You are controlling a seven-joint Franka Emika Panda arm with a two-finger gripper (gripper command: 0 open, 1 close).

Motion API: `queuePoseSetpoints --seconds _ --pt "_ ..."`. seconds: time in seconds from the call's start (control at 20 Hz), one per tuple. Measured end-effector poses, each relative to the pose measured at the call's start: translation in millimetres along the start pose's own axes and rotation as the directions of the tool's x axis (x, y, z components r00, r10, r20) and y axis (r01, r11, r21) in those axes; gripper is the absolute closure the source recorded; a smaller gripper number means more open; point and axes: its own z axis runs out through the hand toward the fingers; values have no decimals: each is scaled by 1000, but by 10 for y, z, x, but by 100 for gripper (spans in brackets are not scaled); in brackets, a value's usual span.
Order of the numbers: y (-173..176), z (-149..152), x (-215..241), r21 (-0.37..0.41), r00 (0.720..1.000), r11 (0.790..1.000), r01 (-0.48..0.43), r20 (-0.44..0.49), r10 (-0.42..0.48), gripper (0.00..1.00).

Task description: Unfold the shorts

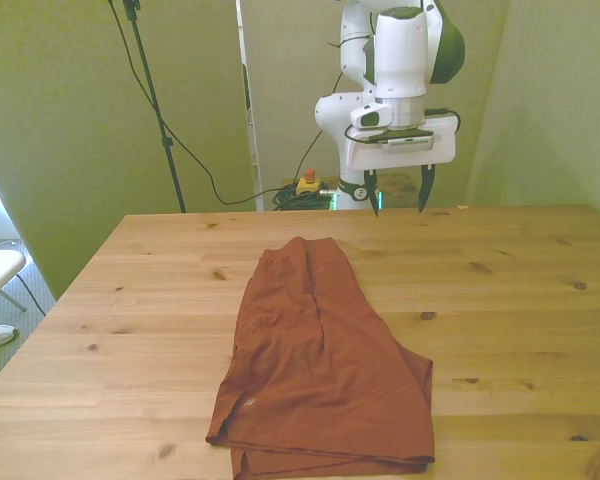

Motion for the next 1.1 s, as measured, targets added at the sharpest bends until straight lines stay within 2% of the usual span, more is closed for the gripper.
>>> queuePoseSetpoints --seconds 0.2,0.3,0.5,0.8,1.0,1.1 --pt "50 -62 134 8 999 999 -39 -22 39 0" --pt "206 -229 471 28 993 995 -101 -54 102 0" --pt "781 -429 1396 59 967 969 -241 -71 245 0" --pt "1700 -73 2504 29 925 927 -373 92 369 0" --pt "2078 135 2833 18 902 914 -405 170 396 0" --pt "2148 235 2876 53 898 917 -396 230 374 0"
